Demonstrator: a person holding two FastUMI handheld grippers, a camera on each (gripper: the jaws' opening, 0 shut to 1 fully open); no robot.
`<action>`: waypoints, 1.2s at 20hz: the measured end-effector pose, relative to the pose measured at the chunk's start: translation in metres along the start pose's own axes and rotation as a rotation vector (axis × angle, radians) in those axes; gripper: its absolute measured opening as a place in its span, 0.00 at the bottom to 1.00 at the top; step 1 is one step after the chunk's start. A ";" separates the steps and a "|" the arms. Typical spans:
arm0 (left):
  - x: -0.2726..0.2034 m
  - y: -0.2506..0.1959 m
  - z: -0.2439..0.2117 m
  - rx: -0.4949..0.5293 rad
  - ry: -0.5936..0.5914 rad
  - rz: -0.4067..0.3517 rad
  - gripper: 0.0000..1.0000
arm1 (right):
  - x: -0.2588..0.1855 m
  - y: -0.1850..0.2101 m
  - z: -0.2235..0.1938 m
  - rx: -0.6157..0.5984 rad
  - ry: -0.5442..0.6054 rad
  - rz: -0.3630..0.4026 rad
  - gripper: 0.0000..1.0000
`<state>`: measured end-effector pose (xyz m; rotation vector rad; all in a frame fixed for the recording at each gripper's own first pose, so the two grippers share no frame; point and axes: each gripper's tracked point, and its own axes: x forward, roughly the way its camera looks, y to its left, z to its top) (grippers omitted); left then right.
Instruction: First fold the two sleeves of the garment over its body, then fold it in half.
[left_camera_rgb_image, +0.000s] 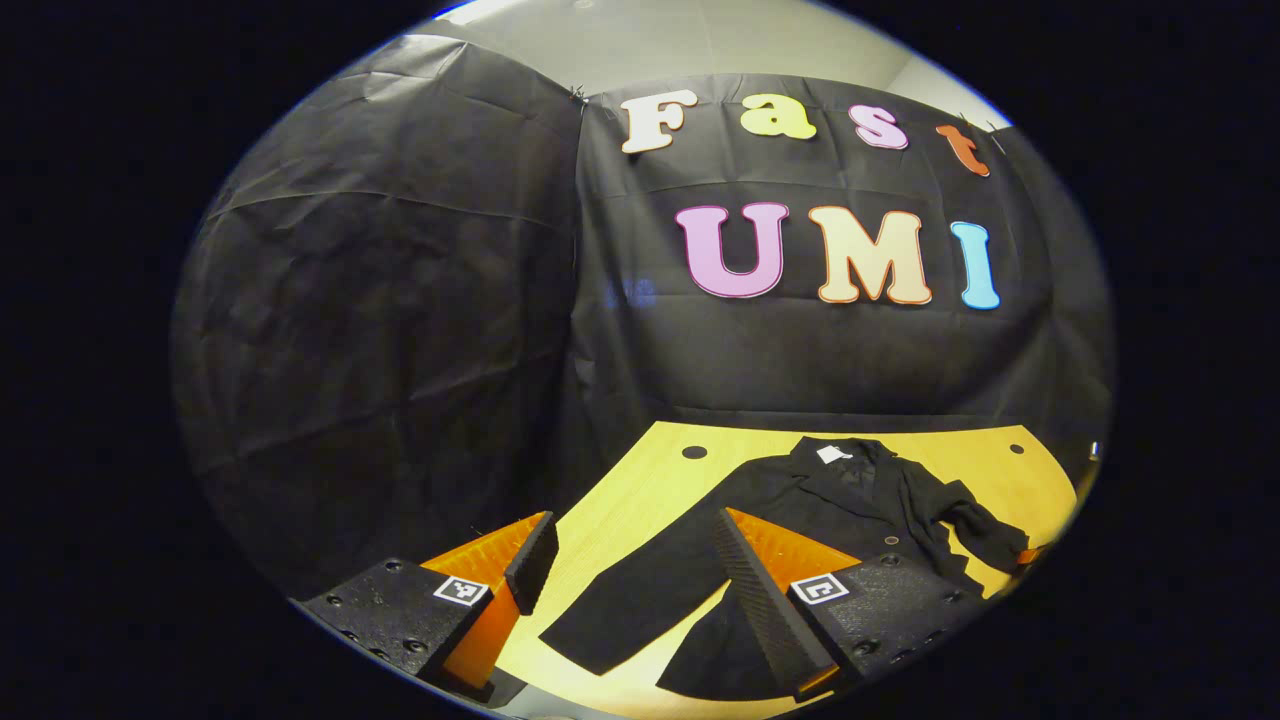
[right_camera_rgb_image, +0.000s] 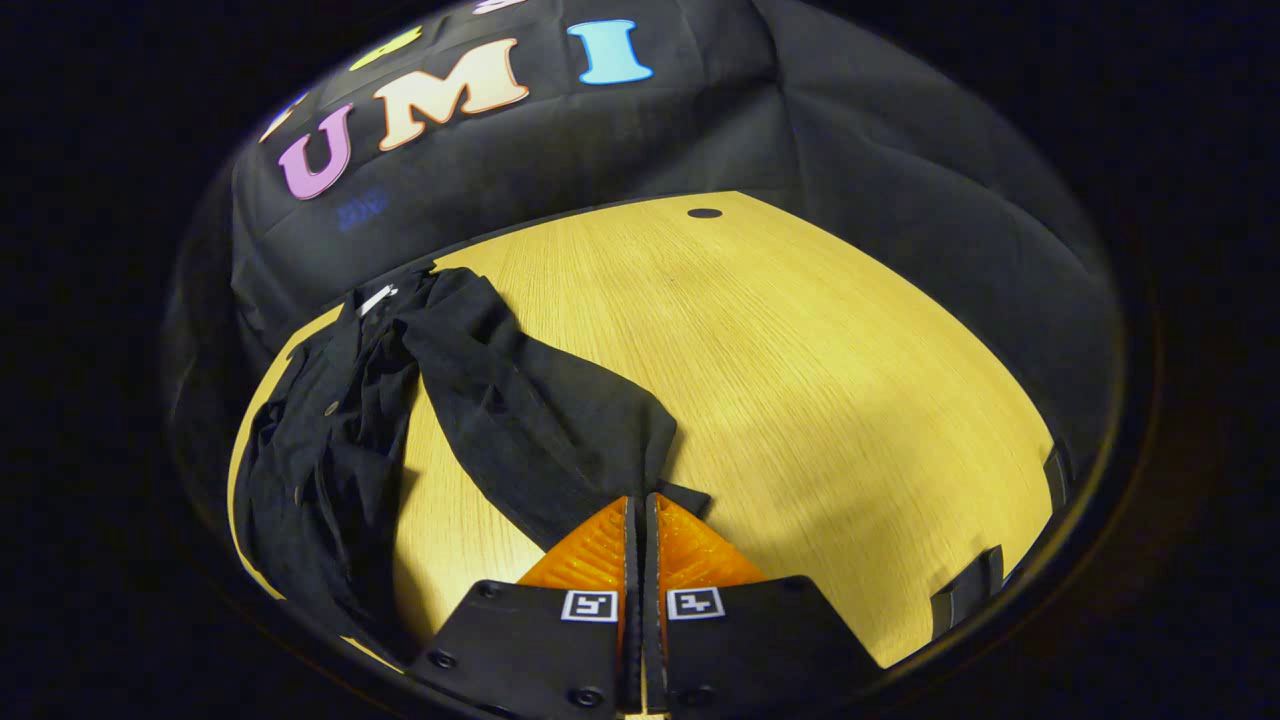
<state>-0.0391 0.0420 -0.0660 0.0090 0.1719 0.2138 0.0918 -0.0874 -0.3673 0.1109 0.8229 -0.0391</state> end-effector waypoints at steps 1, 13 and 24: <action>0.000 0.001 0.000 0.000 -0.002 0.002 0.94 | 0.001 0.001 0.000 0.007 0.004 0.003 0.03; 0.003 0.016 -0.021 -0.039 0.040 0.011 0.94 | -0.039 0.061 0.082 -0.009 -0.134 0.116 0.03; 0.016 0.028 -0.031 -0.026 0.073 0.006 0.94 | -0.064 0.237 0.219 -0.135 -0.353 0.363 0.00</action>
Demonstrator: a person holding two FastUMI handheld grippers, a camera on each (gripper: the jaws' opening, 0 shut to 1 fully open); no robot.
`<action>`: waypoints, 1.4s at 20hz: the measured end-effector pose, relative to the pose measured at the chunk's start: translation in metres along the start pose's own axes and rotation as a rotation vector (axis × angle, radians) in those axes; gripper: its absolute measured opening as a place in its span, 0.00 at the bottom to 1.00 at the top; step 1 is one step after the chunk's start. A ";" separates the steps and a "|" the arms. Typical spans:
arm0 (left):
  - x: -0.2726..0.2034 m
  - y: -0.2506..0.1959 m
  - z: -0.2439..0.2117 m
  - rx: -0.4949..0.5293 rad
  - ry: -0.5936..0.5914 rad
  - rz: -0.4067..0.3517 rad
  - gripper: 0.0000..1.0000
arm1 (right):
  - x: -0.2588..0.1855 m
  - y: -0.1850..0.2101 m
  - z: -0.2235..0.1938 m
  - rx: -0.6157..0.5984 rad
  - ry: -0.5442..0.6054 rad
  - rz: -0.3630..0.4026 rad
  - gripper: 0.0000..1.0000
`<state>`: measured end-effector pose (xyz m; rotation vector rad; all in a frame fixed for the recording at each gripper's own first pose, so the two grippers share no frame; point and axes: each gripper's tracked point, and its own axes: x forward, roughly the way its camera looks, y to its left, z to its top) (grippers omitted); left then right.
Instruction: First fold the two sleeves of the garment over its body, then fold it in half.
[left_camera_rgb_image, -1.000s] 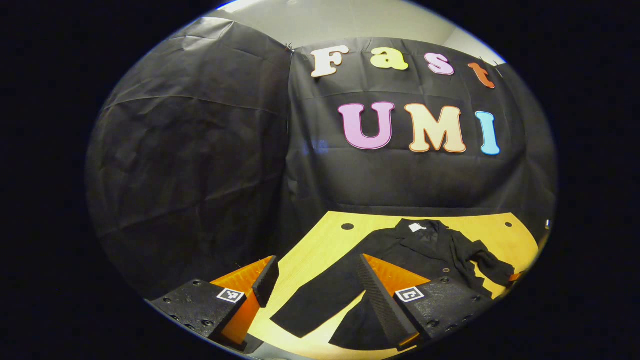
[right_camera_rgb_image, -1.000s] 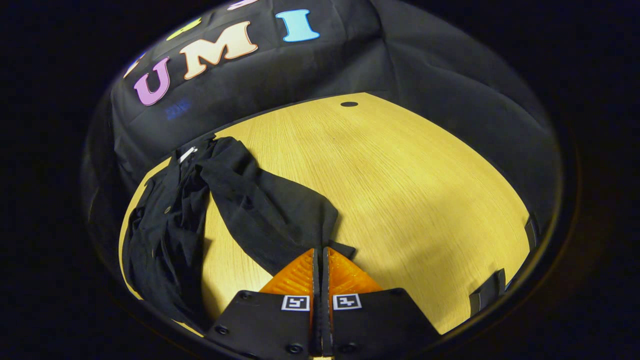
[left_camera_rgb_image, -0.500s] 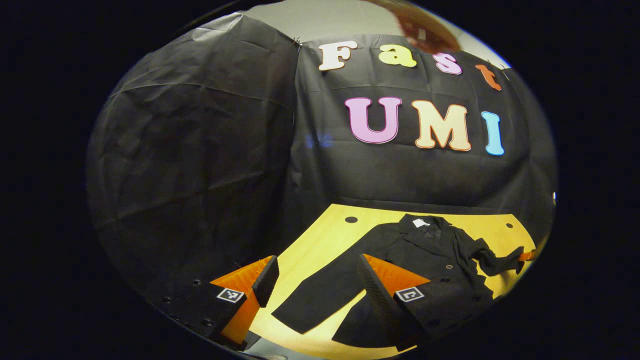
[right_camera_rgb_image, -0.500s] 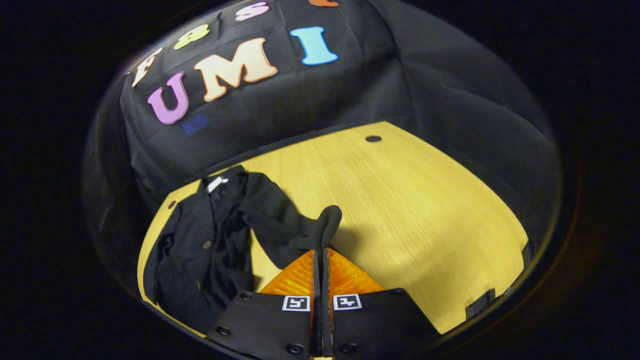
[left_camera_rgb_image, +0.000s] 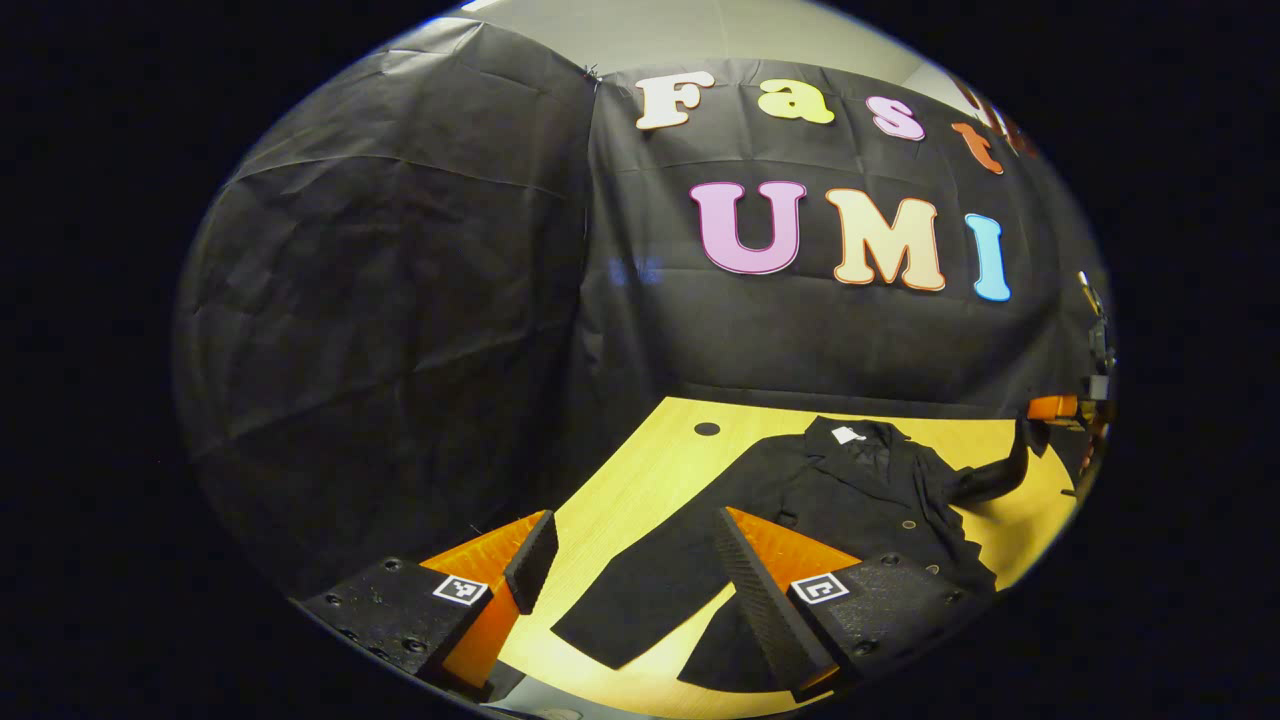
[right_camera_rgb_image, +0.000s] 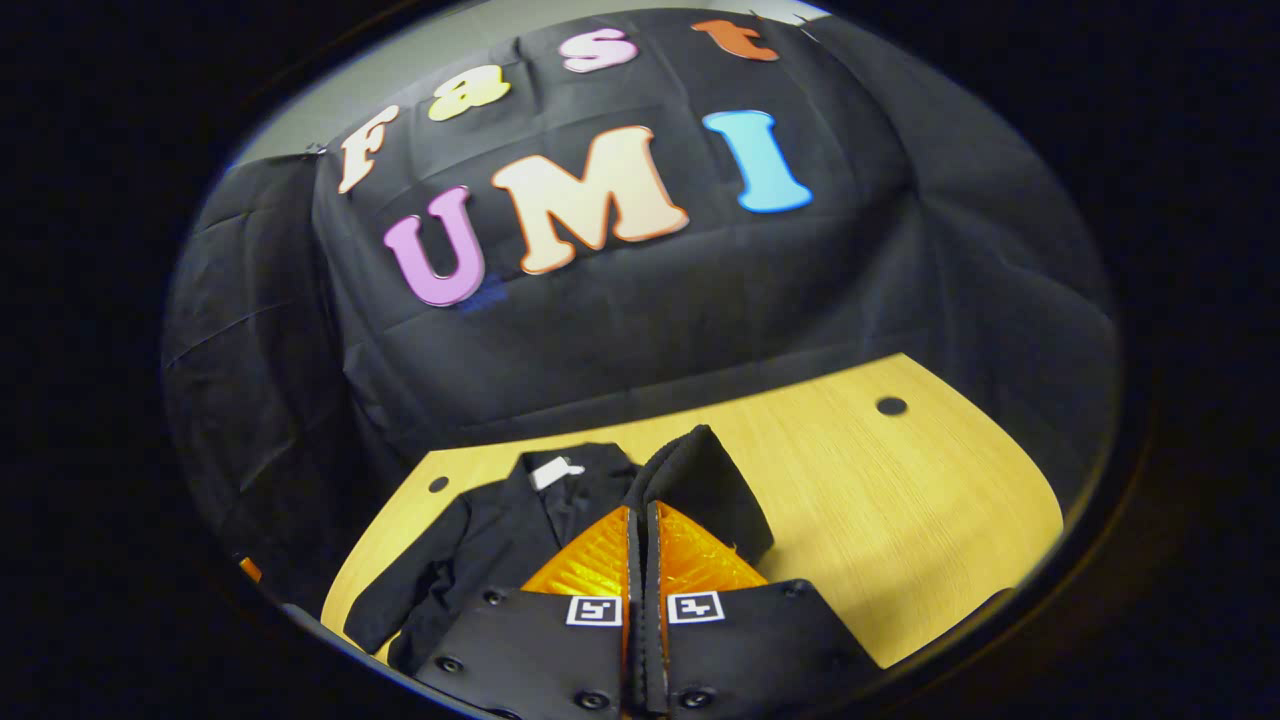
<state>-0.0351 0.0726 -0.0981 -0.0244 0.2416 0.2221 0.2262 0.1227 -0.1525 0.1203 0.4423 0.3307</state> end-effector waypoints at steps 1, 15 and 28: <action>0.002 0.002 -0.001 -0.001 0.001 0.003 0.94 | 0.008 0.014 0.004 -0.006 0.002 0.024 0.02; 0.007 0.032 -0.036 -0.070 0.100 0.081 0.94 | 0.105 0.215 -0.022 -0.049 0.113 0.311 0.02; 0.011 0.060 -0.104 -0.120 0.248 0.155 0.96 | 0.202 0.270 -0.147 -0.118 0.302 0.306 0.00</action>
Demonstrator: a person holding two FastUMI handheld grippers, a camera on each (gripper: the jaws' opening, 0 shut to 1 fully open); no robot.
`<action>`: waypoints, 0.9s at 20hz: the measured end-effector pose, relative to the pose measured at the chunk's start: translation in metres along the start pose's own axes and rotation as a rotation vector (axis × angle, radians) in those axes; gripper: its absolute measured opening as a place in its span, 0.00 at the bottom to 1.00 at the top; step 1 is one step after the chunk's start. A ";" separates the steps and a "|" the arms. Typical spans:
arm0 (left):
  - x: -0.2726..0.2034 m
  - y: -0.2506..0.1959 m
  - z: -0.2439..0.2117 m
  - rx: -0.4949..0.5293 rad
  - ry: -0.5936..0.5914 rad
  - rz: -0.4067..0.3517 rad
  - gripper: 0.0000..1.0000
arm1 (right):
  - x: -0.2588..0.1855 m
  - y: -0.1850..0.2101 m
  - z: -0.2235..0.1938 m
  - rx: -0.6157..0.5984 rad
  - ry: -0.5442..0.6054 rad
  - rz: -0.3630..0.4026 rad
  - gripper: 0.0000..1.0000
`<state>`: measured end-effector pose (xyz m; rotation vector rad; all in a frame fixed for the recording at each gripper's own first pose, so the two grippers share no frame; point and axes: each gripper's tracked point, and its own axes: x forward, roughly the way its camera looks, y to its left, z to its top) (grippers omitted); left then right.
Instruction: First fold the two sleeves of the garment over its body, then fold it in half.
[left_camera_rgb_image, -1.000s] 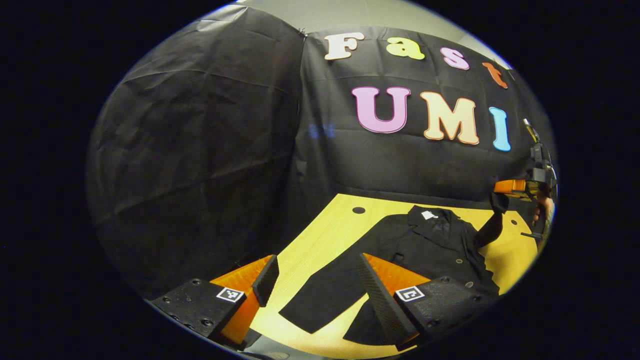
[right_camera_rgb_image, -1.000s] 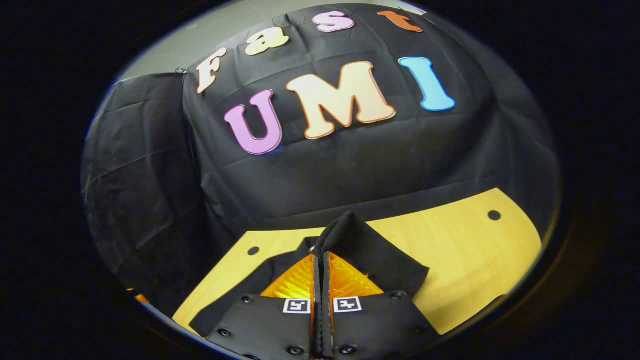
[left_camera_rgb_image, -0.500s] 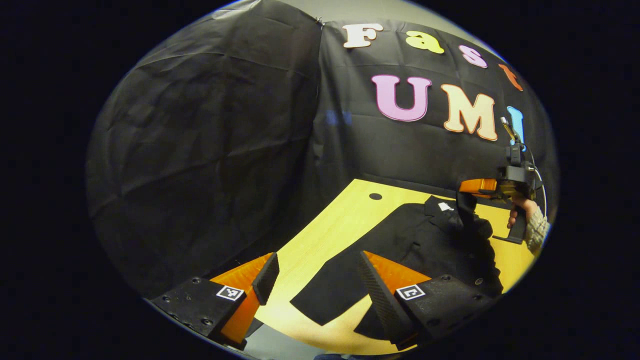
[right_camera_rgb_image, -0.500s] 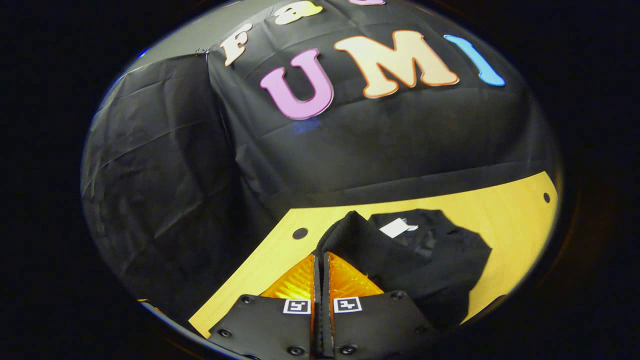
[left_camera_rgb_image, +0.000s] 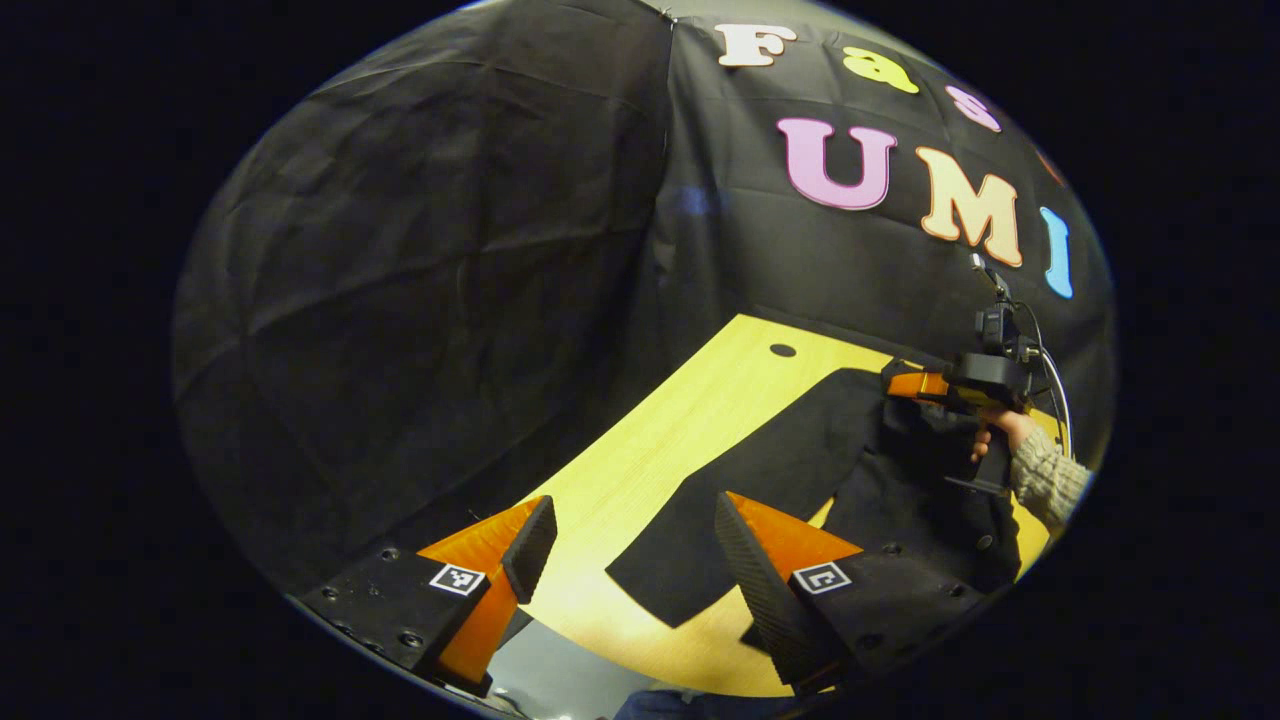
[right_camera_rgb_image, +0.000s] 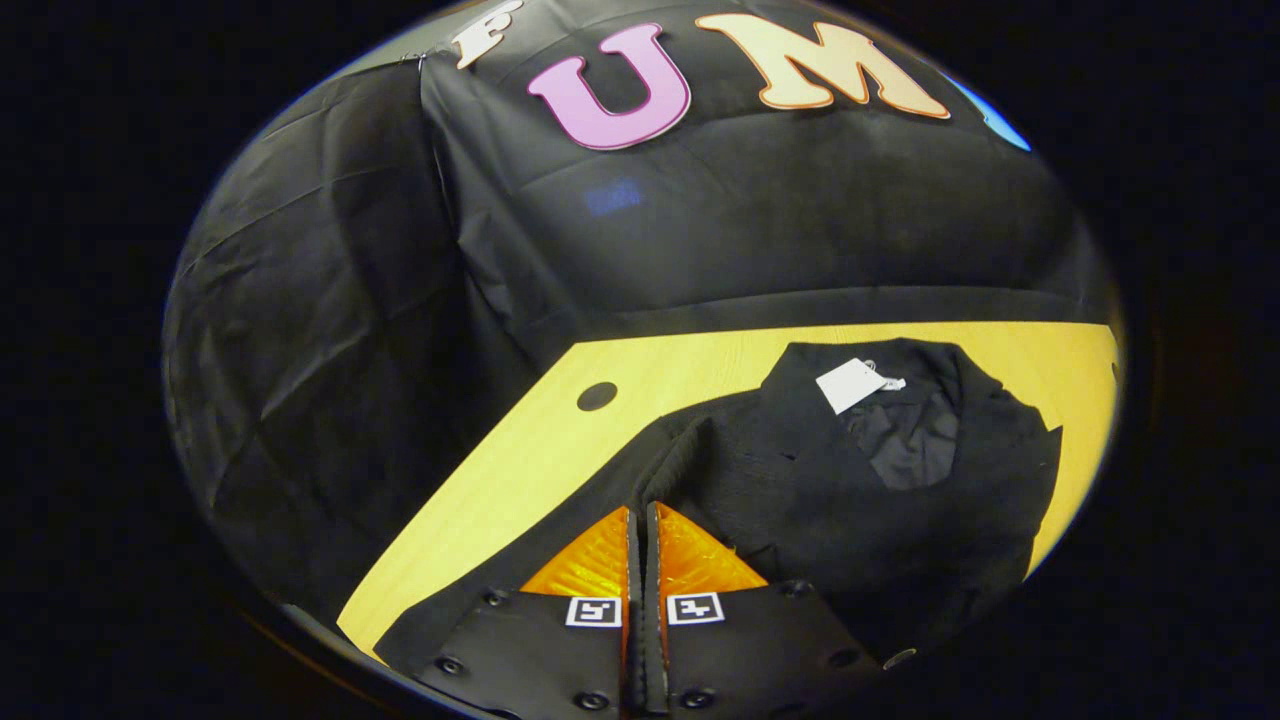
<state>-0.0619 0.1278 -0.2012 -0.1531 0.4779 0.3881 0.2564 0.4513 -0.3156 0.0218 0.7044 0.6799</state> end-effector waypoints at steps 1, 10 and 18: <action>0.001 -0.003 -0.003 -0.001 0.006 -0.007 0.96 | 0.005 -0.002 -0.003 0.007 0.013 -0.002 0.03; 0.016 -0.018 -0.051 0.036 0.089 -0.091 0.96 | 0.013 0.004 -0.012 0.048 0.038 0.021 0.66; 0.034 -0.017 -0.087 0.038 0.189 -0.110 0.96 | -0.033 0.009 0.018 0.062 -0.040 0.031 0.98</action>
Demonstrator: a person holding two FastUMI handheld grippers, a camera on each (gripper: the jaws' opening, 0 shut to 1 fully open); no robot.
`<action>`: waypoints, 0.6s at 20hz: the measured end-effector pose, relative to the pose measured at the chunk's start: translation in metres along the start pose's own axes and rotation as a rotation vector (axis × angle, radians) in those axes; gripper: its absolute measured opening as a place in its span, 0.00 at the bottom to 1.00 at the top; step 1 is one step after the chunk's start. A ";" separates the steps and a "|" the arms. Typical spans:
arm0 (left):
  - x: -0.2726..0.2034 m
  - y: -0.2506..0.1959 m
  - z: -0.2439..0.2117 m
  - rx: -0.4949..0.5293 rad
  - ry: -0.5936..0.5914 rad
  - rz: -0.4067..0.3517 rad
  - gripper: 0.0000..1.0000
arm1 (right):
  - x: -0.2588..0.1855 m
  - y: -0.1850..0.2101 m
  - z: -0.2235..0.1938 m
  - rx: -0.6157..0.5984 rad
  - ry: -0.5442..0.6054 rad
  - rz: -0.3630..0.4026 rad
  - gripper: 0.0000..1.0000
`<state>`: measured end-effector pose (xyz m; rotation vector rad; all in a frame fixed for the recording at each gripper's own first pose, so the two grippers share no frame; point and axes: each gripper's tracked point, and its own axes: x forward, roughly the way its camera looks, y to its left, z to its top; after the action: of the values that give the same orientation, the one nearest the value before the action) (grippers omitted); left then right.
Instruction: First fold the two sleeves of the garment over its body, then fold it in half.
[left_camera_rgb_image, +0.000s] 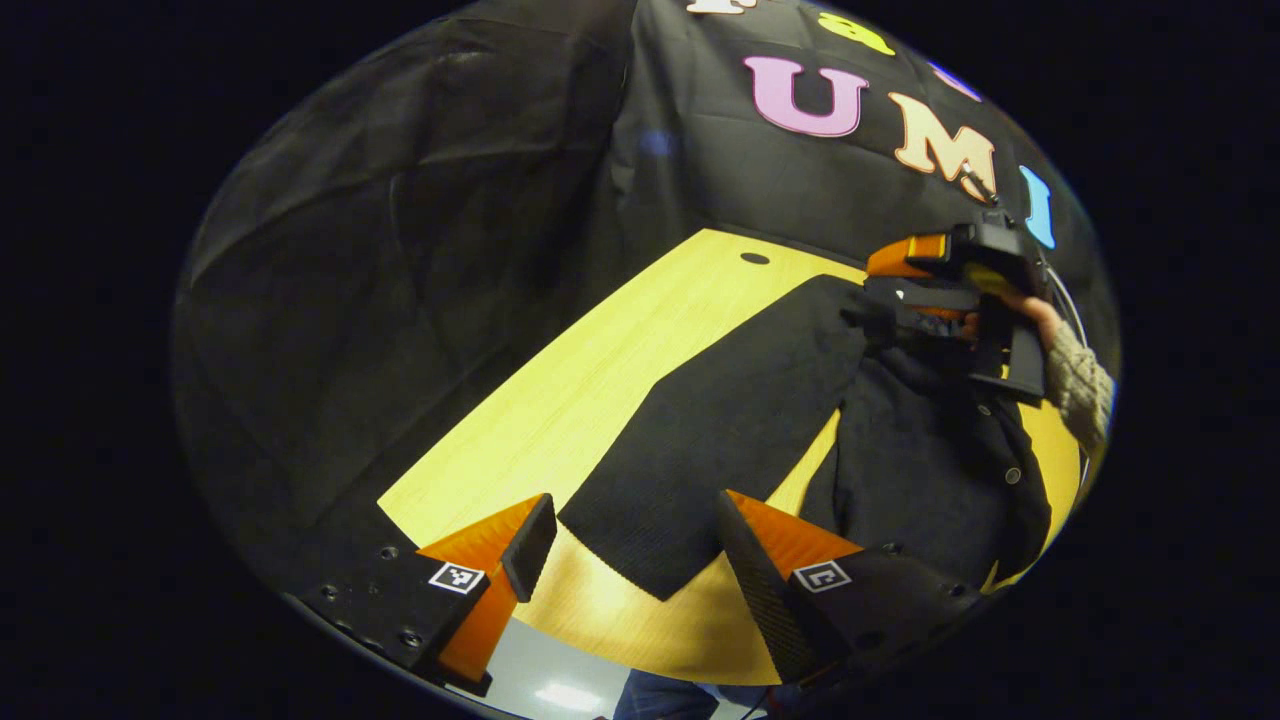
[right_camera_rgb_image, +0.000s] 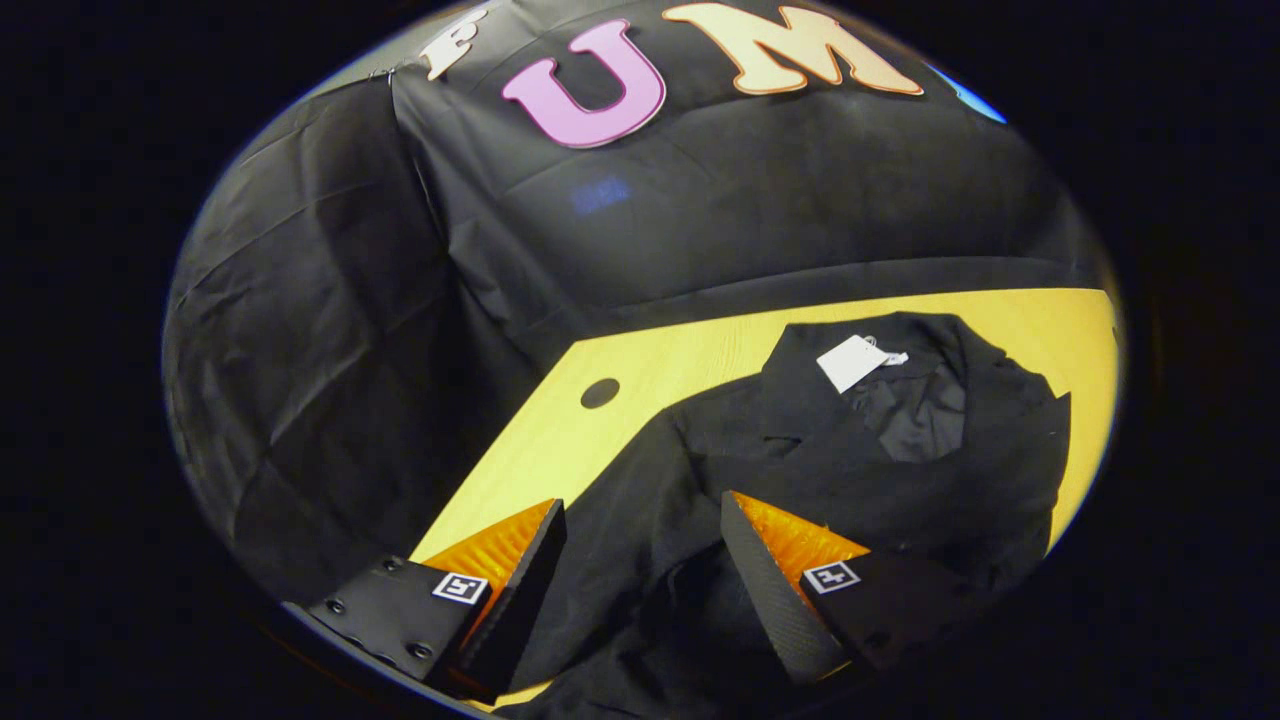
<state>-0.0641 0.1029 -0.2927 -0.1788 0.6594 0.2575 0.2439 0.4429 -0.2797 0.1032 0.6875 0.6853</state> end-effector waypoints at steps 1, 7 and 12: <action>0.004 0.001 -0.001 -0.006 0.007 -0.001 0.96 | -0.011 0.001 0.009 -0.005 -0.026 0.001 0.98; 0.021 0.000 -0.014 -0.003 0.040 -0.004 0.96 | -0.095 -0.005 0.060 -0.034 -0.193 -0.010 0.98; 0.029 -0.007 -0.023 0.043 0.078 -0.002 0.96 | -0.176 -0.031 0.082 -0.106 -0.309 -0.088 0.98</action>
<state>-0.0531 0.0956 -0.3277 -0.1485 0.7413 0.2348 0.2122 0.3209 -0.1280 0.0779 0.3564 0.6033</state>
